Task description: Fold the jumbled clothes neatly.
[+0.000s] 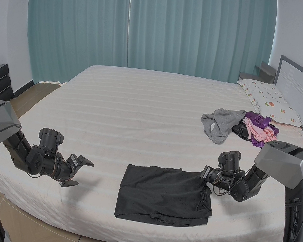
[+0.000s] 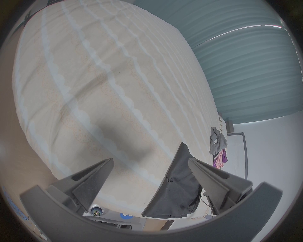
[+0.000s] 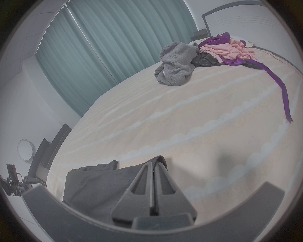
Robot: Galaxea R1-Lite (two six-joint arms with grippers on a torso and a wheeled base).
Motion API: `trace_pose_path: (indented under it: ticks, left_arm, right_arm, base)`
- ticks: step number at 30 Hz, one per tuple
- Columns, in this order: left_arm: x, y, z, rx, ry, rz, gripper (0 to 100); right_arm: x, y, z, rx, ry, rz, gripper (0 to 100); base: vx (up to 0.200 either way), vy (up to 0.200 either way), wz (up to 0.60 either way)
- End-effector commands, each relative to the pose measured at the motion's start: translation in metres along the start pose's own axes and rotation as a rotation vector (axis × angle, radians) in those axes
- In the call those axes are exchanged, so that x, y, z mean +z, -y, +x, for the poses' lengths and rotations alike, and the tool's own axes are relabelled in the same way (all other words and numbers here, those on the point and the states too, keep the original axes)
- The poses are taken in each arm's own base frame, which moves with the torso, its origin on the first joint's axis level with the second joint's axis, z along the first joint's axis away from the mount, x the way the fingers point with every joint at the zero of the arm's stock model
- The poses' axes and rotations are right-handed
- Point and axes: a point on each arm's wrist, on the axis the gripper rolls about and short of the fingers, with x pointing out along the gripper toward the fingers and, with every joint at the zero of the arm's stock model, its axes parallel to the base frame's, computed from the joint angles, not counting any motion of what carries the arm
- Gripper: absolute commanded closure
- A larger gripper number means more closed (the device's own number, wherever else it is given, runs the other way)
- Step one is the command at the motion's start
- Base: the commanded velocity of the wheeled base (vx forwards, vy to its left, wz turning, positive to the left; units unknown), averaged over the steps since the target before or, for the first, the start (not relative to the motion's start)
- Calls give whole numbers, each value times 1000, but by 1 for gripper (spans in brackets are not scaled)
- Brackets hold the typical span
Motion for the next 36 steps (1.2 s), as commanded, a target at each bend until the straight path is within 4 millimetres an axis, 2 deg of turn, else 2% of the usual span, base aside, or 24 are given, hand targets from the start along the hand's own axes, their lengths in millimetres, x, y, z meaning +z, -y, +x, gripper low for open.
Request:
trace_pose_path:
  ticks: [1, 10, 19, 20, 27, 29, 30, 31, 33, 36]
  left_arm:
    - [0, 0, 1, 1, -1, -1, 0]
    - [0, 0, 1, 1, -2, 0, 0]
    - [0, 0, 1, 1, -2, 0, 0]
    - [0, 0, 1, 1, -2, 0, 0]
    - [0, 0, 1, 1, -2, 0, 0]
    - [-1, 0, 1, 2, -2, 1, 0]
    - [-1, 0, 1, 2, -2, 1, 0]
    - [-1, 0, 1, 5, 3, 1, 0]
    - [-1, -1, 1, 12, 10, -1, 0]
    - [-1, 0, 1, 15, 14, 0, 0]
  right_arm:
    - [1, 0, -1, 0, 2, 0, 100]
    - [19, 9, -12, -15, 40, 24, 100]
    - [9, 16, -12, -20, 14, 24, 100]
    - [9, 16, -12, -19, 13, 24, 0]
    - [14, 13, -20, -17, 32, 28, 0]
    - [15, 12, -42, -2, 22, 29, 0]
    - [15, 12, -42, -2, 22, 29, 0]
    - [9, 14, -58, 37, -9, 32, 0]
    - [2, 17, -72, 87, -39, 32, 0]
    - [-19, 31, -100, 159, -110, 23, 0]
  base:
    - [0, 0, 0]
    - [0, 0, 0]
    - [0, 0, 0]
    - [0, 0, 0]
    - [0, 0, 0]
    - [0, 0, 0]
    - [0, 0, 0]
    - [0, 0, 0]
    - [0, 0, 0]
    - [0, 0, 0]
